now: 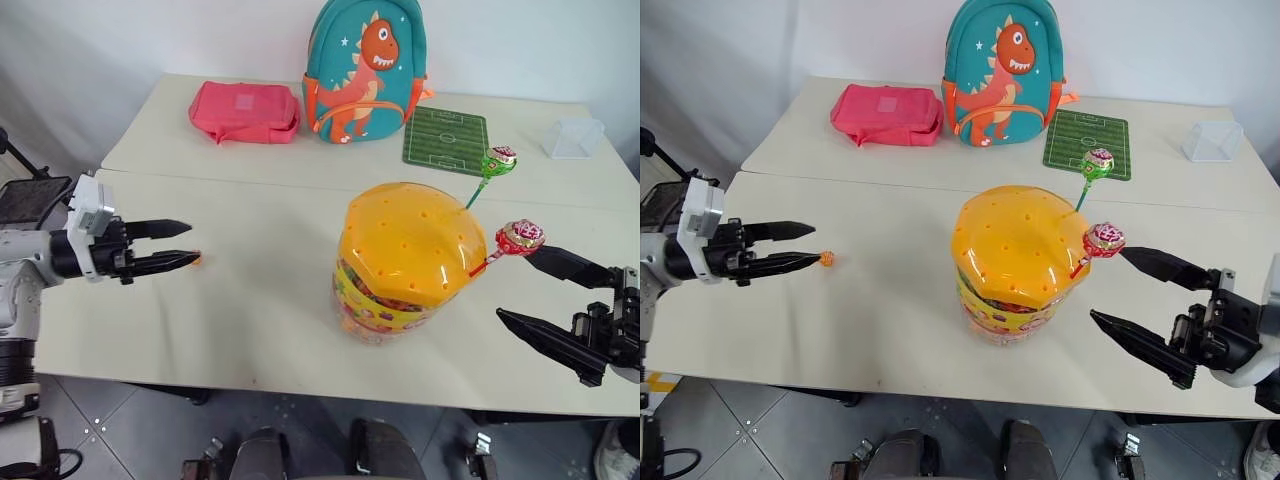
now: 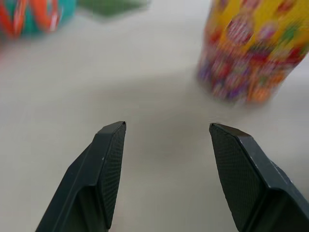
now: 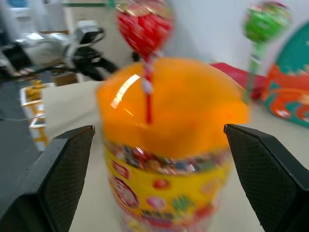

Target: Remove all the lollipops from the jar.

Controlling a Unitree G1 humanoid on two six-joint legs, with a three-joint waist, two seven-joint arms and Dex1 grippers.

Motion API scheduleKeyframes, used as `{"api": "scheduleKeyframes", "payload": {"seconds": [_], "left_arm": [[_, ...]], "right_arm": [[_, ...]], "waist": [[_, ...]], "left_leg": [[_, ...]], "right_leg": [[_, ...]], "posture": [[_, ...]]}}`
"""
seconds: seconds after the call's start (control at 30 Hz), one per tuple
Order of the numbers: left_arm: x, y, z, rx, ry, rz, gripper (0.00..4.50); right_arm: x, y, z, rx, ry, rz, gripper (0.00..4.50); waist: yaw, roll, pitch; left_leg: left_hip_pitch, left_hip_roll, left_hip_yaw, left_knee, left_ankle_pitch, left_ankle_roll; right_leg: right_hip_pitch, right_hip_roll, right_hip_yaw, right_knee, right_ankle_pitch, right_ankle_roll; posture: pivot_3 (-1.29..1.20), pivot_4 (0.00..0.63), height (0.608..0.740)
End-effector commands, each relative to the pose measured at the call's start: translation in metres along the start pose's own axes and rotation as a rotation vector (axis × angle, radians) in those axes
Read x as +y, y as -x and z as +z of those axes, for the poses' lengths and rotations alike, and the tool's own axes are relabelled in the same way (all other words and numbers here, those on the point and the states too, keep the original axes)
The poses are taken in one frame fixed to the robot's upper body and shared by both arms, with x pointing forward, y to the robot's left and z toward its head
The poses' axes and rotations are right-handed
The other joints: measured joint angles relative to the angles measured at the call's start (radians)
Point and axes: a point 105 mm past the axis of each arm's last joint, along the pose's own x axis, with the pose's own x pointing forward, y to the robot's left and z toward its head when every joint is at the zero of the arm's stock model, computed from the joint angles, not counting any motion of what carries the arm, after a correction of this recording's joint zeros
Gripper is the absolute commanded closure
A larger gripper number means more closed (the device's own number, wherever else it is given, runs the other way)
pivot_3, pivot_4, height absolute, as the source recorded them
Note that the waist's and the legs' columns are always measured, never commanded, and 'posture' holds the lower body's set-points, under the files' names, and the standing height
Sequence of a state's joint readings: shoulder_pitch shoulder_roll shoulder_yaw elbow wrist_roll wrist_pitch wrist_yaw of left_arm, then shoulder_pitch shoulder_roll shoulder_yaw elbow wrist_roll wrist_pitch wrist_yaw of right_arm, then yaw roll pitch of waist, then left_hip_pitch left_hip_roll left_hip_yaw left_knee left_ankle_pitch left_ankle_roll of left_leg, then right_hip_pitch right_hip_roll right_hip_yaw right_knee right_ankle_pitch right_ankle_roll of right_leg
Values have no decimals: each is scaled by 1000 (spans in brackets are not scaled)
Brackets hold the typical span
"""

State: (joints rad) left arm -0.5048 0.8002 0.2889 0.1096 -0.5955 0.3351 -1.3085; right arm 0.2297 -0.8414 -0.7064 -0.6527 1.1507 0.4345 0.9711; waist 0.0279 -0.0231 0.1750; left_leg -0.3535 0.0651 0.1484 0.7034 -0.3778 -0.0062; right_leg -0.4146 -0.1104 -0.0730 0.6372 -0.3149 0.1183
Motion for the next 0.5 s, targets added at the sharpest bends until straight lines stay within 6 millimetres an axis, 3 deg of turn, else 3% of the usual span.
{"api": "scheduleKeyframes", "payload": {"seconds": [0.03, 0.1, 0.17, 0.3, 0.5], "left_arm": [[-20, -17, 34, -145, -104, -87, 510], [-40, -34, 40, -239, -16, -186, 61], [-54, -37, 38, -244, 56, -288, 61], [-57, -35, 32, -238, 57, -308, 61], [-59, -40, 24, -228, 65, -314, 0]], "right_arm": [[3, -9, 9, -24, 22, 33, 0], [4, -16, 12, -32, 26, 64, 0], [7, -20, 14, -43, 21, 91, 0], [5, -21, 10, -23, 11, 109, 0], [2, -25, 9, -19, 8, 112, 1869]], "waist": [[-3, 0, 0], [-7, 1, 0], [-9, 1, 0], [-6, 1, 0], [-2, 1, 0]], "left_leg": [[0, 0, 0, 0, 0, 0], [1, 0, 0, -1, 0, 0], [1, 0, 0, -1, 0, 0], [1, 0, -1, -1, 0, -1], [1, 0, -1, 0, 0, 0]], "right_leg": [[0, 0, 0, 0, 0, 0], [0, 0, 0, 0, 0, 0], [0, 0, 0, 0, 0, 1], [0, 1, 0, 1, 0, 0], [1, 0, 0, -1, 0, 0]], "posture": [[0, 150, 740], [0, 150, 740], [0, 150, 740], [0, 150, 740], [0, 150, 740]]}}
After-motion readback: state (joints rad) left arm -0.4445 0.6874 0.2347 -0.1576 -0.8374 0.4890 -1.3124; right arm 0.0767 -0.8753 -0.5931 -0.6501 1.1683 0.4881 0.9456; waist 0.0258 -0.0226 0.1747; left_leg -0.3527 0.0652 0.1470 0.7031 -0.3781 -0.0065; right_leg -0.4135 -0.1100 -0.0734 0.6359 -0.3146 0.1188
